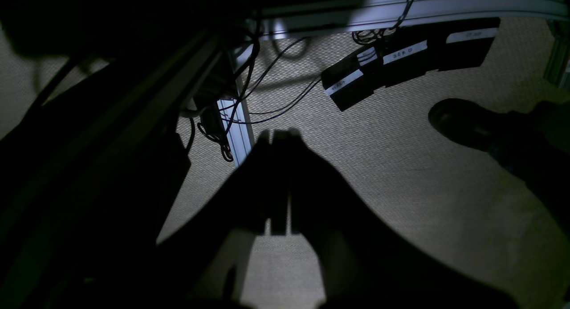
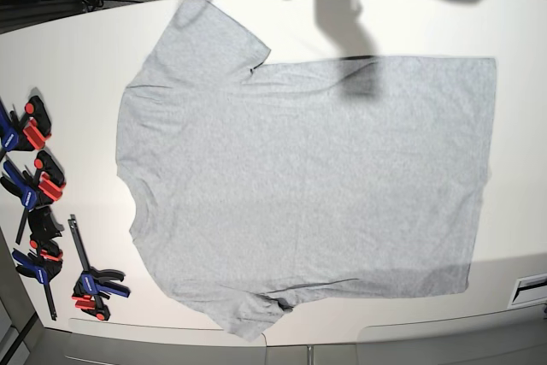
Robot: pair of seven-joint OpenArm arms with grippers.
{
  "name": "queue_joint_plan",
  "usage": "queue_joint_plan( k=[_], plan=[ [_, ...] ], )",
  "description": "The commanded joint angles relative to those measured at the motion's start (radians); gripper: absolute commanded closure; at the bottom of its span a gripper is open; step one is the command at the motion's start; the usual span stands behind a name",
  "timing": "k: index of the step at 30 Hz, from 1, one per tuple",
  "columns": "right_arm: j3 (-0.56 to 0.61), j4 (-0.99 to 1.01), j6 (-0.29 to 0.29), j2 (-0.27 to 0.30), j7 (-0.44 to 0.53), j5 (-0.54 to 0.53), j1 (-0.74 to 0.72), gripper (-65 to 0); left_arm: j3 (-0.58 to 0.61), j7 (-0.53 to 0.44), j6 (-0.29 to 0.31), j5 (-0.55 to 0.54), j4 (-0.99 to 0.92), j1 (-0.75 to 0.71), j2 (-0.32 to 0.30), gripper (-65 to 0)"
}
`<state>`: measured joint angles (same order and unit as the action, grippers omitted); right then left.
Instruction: Fold the T-shirt properly
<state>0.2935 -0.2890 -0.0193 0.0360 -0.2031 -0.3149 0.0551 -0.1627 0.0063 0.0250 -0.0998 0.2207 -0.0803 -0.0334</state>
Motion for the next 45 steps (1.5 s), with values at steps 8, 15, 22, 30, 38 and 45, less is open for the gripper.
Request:
queue_joint_plan(
  k=[8, 15, 22, 30, 38, 45],
  plan=[
    [0.001, -0.007, -0.006, 0.003, 0.004, 0.002, -0.002, 0.0, 0.001, -0.006, -0.009, -0.002, 0.005, -0.006, 0.0, 0.0],
    [0.001, -0.007, -0.006, 0.003, 0.004, 0.002, -0.002, 0.0, 0.001, -0.005, -0.01, -0.002, 0.01, -0.006, 0.0, 0.0],
    [0.001, -0.007, -0.006, 0.003, 0.004, 0.002, -0.002, 0.0, 0.001, -0.005, -0.009, -0.002, 0.01, -0.006, 0.0, 0.0],
    [0.001, -0.007, -0.011, 0.008, 0.005, 0.002, 0.02, 0.0, 0.001, -0.006, -0.01, -0.006, 0.094, -0.072, -0.001, 0.0],
    [0.001, -0.013, -0.012, 0.014, 0.118, 0.002, 0.108, 0.0, 0.001, -0.002, -0.009, -0.129, 0.347, -0.267, -0.026, 0.0],
    [0.001, -0.156, -0.074, 0.017, 0.19, -0.002, 0.235, 0.0, 0.001, -0.002, -0.01, -0.166, 0.55, -0.439, -0.075, 0.0]
  ],
)
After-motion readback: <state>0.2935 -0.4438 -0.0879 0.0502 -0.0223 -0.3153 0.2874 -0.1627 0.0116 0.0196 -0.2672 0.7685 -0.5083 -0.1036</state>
